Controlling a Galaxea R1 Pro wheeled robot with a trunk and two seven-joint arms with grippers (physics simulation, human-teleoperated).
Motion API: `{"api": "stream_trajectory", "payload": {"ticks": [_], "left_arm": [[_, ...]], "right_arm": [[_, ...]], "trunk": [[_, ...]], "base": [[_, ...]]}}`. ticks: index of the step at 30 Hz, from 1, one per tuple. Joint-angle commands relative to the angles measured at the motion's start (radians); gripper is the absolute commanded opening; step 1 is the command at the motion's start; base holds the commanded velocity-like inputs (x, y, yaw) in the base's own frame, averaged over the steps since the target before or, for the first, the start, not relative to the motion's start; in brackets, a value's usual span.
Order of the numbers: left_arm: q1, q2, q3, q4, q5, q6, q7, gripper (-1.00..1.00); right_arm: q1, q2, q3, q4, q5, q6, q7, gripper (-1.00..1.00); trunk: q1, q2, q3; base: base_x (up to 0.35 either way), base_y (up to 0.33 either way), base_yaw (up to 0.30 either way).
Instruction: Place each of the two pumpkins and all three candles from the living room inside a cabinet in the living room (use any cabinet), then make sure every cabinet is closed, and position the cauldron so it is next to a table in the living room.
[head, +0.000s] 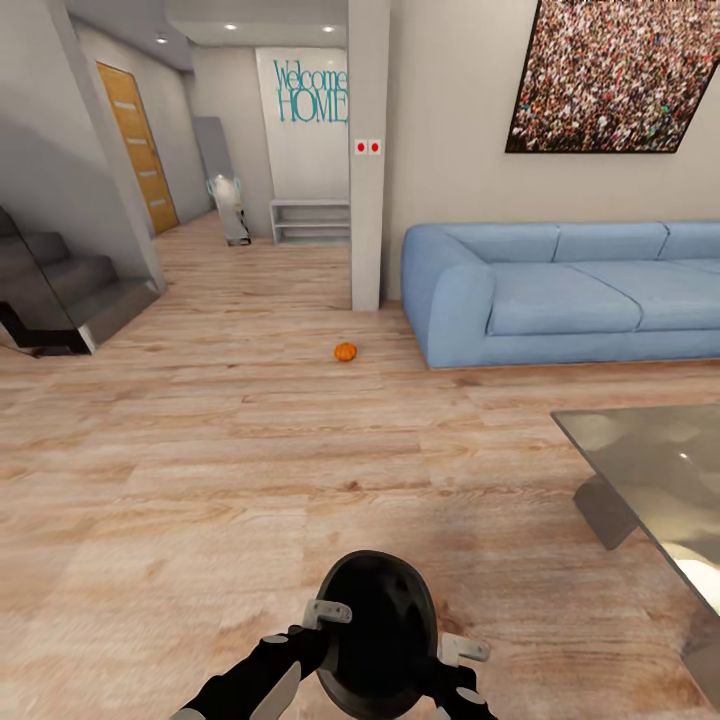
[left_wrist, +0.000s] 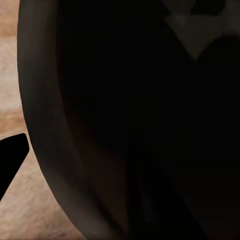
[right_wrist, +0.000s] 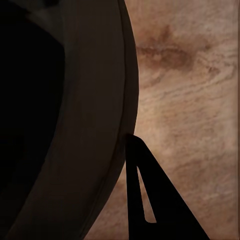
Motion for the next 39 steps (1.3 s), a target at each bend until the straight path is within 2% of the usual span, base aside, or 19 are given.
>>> {"api": "stream_trajectory", "payload": {"ticks": [1, 10, 17, 39], "left_arm": [[-0.001, 0.000, -0.007, -0.001, 0.014, 0.002, 0.003, -1.00], [-0.001, -0.001, -0.007, -0.001, 0.014, 0.002, 0.002, -1.00], [-0.001, -0.002, -0.007, 0.000, 0.014, 0.002, 0.002, -1.00], [-0.001, -0.001, -0.007, -0.001, 0.014, 0.002, 0.002, -1.00]], "right_arm": [[-0.001, 0.000, 0.014, -0.002, -0.010, -0.004, 0.000, -1.00], [-0.002, -0.001, 0.014, -0.003, -0.010, -0.007, 0.000, -1.00], [-0.001, -0.001, 0.014, -0.002, -0.011, -0.038, 0.000, -1.00], [-0.001, -0.001, 0.014, -0.004, -0.015, -0.044, -0.001, -1.00]], "trunk": [[-0.004, 0.007, 0.003], [-0.039, 0.070, 0.031], [-0.066, 0.119, 0.053], [-0.150, 0.273, 0.122]], "base": [[0.000, 0.000, 0.000], [0.000, 0.000, 0.000], [0.000, 0.000, 0.000], [0.000, 0.000, 0.000]]}}
